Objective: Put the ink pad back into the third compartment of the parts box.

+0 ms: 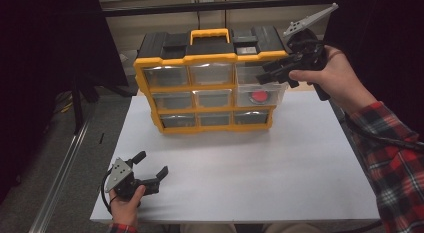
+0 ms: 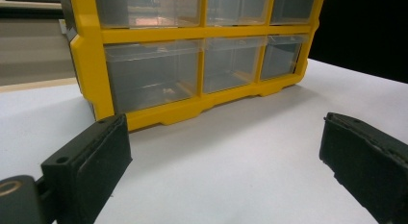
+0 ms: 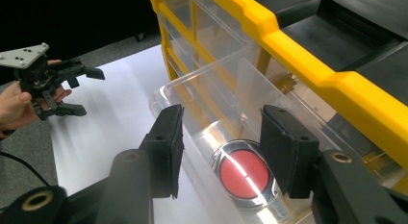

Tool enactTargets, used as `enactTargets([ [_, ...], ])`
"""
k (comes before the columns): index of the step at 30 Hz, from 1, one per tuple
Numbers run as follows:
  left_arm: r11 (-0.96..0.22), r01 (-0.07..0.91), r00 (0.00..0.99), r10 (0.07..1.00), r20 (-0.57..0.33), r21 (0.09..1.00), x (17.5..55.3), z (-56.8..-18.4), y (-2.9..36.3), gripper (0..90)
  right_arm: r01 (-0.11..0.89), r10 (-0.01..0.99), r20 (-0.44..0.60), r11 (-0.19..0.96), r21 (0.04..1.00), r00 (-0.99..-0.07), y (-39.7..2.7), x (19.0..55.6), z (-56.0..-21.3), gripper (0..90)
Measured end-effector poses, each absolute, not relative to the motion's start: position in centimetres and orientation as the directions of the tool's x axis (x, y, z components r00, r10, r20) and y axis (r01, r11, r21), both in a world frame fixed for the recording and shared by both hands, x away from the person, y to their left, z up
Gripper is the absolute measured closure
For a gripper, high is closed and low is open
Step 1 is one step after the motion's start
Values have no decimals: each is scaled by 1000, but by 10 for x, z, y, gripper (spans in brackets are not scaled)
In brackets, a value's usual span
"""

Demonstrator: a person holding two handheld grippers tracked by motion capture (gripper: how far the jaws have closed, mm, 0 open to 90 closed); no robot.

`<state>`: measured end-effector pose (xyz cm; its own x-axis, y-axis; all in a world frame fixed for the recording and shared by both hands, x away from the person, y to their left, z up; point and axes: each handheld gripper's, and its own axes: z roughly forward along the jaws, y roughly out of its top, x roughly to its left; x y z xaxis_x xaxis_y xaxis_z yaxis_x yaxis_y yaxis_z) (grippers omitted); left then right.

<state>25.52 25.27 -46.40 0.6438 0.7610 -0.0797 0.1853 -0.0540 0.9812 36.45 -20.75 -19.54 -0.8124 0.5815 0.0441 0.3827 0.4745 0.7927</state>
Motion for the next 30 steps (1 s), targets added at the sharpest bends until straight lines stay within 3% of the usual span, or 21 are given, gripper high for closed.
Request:
enactTargets([
  [22,-79,181,641,766,-57,980,255,-464,255,39,340,486,57,518,785,-872,-209,349,-203,891],
  [30,-79,185,637,768,-58,980,255,-465,256,38,333,471,52,537,775,-881,-210,347,-209,900],
])
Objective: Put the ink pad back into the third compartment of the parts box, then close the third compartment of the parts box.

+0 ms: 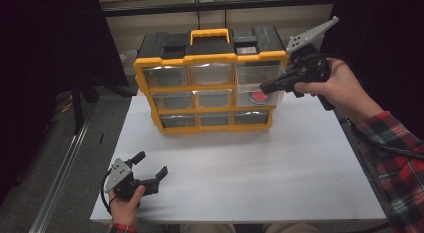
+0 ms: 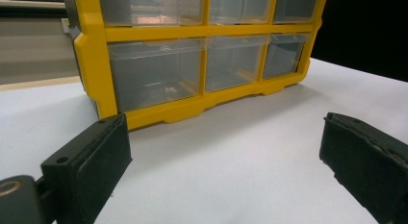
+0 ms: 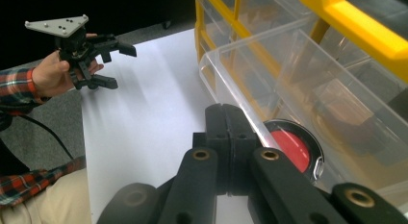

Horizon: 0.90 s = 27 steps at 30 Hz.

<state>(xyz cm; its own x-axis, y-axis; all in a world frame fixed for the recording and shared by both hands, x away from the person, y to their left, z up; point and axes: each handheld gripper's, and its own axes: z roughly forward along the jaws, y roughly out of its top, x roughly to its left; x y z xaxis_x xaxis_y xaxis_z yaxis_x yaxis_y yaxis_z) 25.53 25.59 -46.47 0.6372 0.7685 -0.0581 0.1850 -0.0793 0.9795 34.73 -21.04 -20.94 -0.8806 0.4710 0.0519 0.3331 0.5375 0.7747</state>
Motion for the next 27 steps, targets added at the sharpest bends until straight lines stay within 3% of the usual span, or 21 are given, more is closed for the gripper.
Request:
enactTargets([
  [27,-89,189,650,758,-57,978,256,-465,255,38,326,491,25,537,778,-871,-215,351,-217,900],
])
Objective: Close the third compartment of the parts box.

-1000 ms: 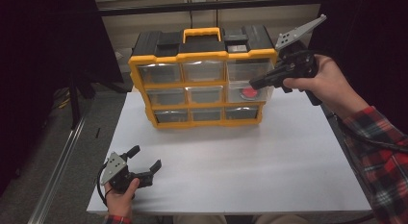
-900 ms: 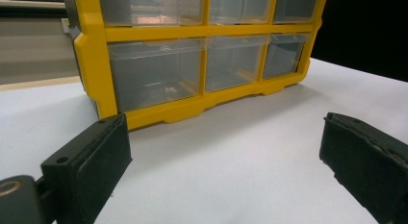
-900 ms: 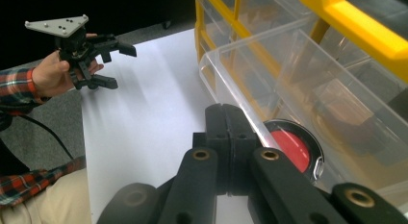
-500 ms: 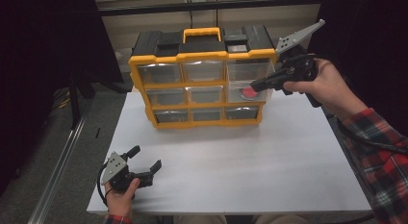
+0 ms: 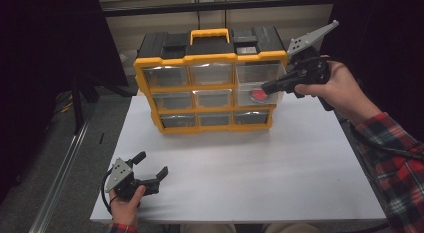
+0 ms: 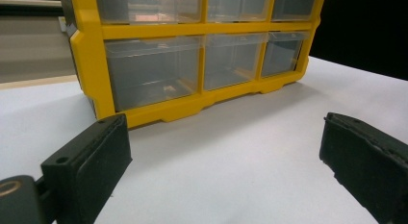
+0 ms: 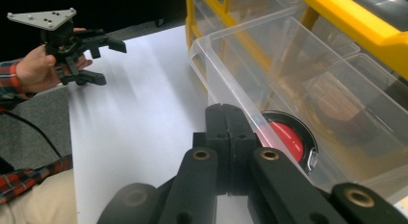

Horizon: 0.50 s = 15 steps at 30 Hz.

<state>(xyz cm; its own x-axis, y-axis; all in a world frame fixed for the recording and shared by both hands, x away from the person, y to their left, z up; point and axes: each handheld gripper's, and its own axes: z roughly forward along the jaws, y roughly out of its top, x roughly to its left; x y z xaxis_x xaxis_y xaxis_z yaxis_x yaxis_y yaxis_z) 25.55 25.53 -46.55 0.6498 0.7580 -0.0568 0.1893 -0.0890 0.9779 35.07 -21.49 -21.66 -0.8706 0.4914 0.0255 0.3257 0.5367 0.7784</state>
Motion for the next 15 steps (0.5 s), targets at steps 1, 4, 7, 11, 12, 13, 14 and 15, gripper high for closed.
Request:
enactTargets([
  [1,-89,190,650,758,-57,978,255,-466,255,38,326,489,31,533,781,-872,-215,351,-217,900],
  [4,-90,191,649,759,-57,978,255,-466,255,38,325,490,29,531,782,-871,-215,352,-217,900],
  [7,-90,190,651,757,-57,978,255,-466,255,38,324,495,24,530,783,-869,-215,352,-217,900],
  [11,-80,189,649,758,-64,979,255,-466,254,38,324,492,30,526,787,-870,-214,353,-218,900],
  [12,-73,190,648,759,-69,979,255,-466,253,38,322,493,27,526,787,-870,-214,353,-218,900],
  [13,-83,189,649,758,-62,978,255,-465,254,38,322,492,28,525,788,-870,-214,353,-218,900],
  [14,-80,190,649,758,-63,979,255,-466,254,38,324,492,30,524,788,-870,-213,353,-218,900],
  [15,-81,189,649,758,-63,979,255,-466,254,38,325,493,31,523,788,-869,-213,353,-218,900],
])
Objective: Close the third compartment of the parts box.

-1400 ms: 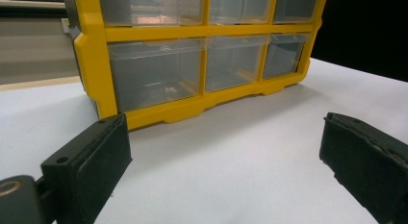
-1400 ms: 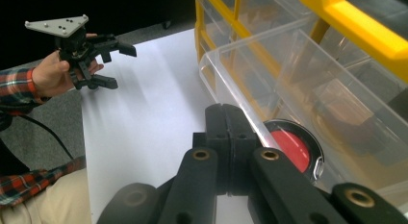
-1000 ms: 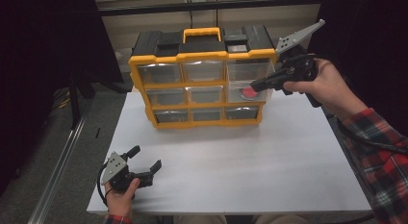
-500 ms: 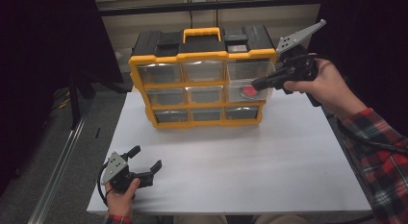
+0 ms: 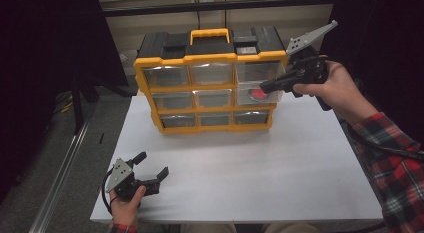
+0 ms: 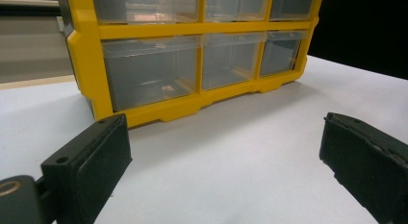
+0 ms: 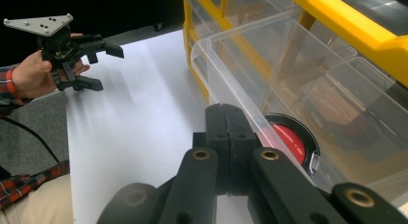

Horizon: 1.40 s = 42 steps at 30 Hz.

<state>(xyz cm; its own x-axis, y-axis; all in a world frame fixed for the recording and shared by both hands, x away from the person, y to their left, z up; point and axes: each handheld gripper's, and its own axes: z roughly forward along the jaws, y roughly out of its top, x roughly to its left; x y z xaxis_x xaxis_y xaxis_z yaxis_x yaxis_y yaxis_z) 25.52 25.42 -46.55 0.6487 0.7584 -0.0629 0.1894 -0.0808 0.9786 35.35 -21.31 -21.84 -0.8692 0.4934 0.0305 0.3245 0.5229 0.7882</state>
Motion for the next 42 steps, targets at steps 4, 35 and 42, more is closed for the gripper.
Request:
enactTargets([
  [4,-84,190,651,757,-61,978,255,-466,254,38,321,494,26,524,789,-869,-212,355,-219,900],
  [35,-77,187,656,752,-66,979,256,-466,253,38,321,520,17,502,803,-854,-213,364,-221,900],
  [42,-80,187,653,755,-63,979,256,-466,252,38,323,529,11,502,802,-848,-212,366,-221,900],
])
